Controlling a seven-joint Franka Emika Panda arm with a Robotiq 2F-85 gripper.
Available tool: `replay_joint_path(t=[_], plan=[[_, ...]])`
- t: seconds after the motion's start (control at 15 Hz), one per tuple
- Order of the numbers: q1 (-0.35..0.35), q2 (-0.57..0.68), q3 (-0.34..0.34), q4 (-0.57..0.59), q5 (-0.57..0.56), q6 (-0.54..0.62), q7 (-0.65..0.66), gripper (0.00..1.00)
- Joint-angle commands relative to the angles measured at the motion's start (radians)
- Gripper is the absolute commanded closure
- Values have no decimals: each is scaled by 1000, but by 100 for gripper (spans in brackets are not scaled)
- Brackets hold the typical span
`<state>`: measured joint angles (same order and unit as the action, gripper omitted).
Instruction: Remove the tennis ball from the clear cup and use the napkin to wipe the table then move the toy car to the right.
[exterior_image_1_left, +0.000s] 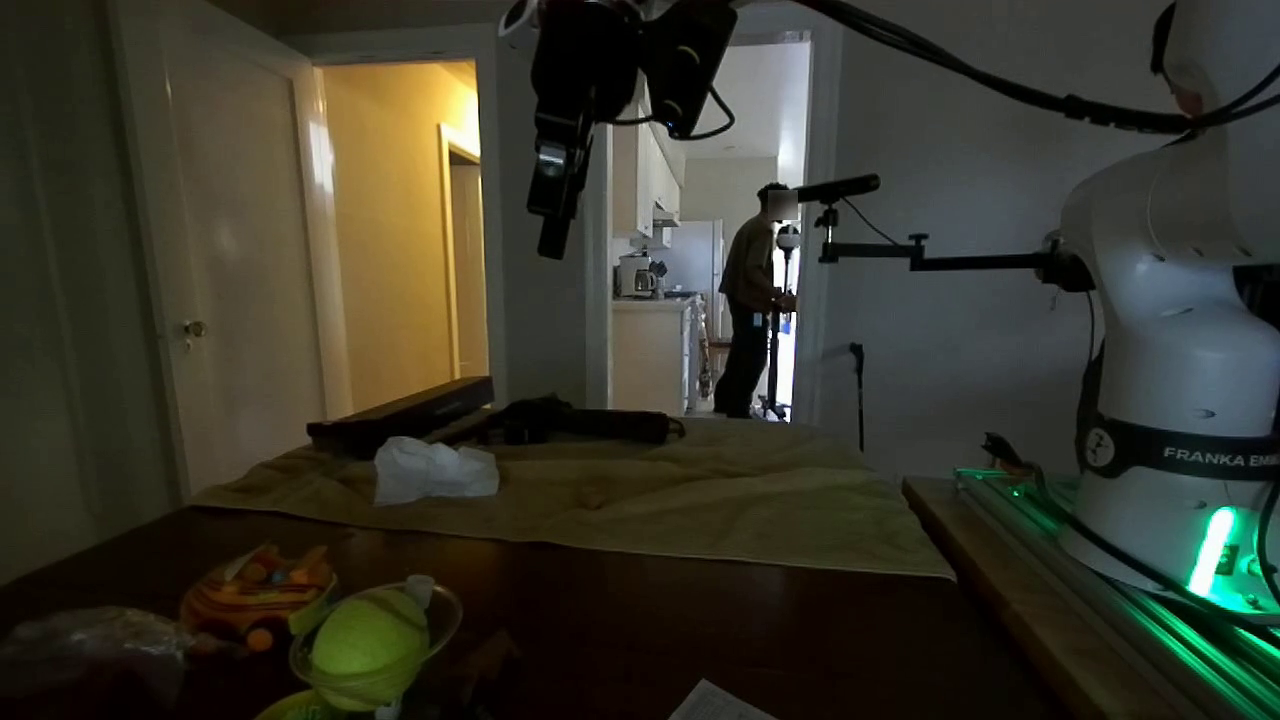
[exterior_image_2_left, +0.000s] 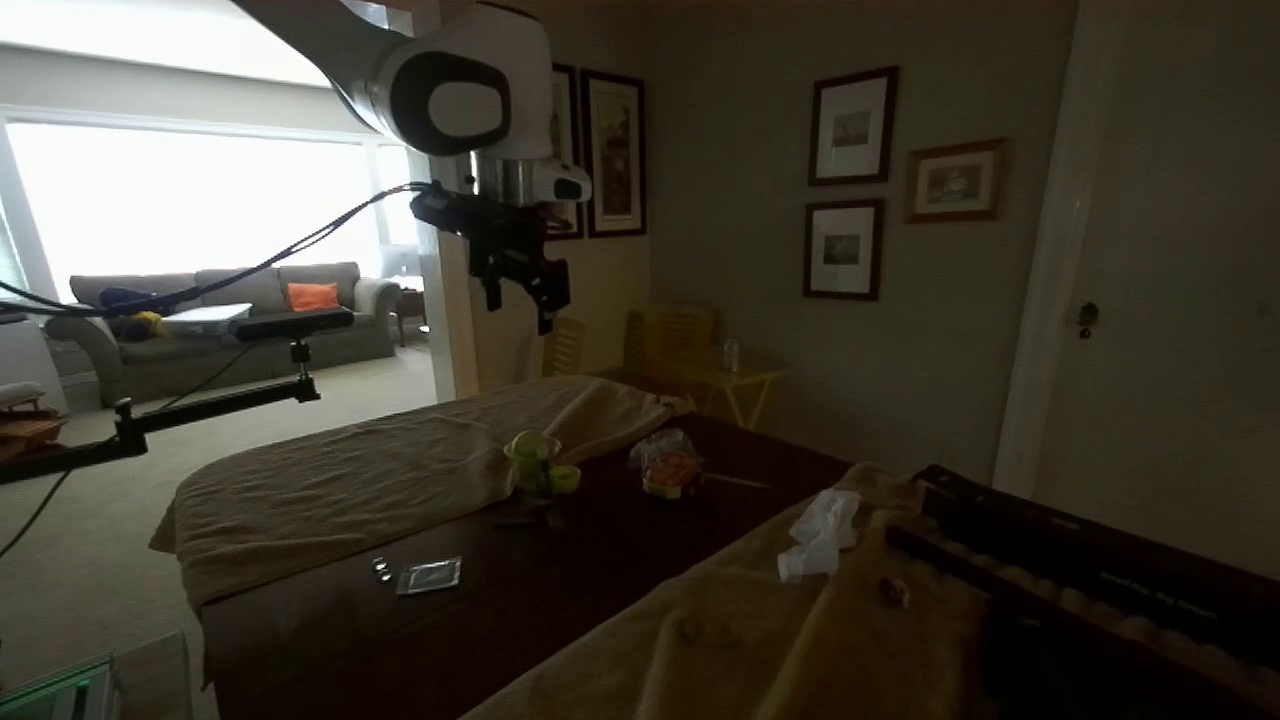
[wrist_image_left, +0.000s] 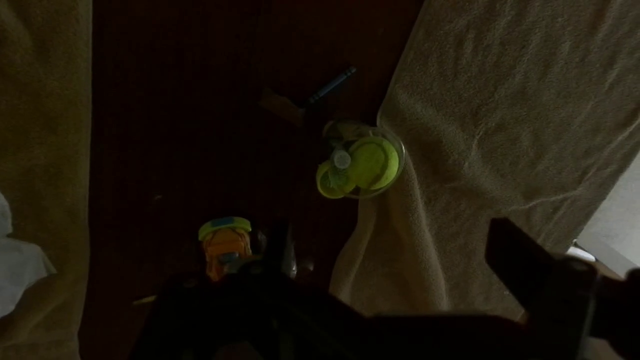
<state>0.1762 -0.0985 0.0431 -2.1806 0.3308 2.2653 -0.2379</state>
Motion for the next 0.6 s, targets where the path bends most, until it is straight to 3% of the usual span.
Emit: replay_joint_path(t=[0.0,0.53], plan=[[-21,4,17,-5,0,5,5,0],[-37,171,27,57,112,144,-87,0]])
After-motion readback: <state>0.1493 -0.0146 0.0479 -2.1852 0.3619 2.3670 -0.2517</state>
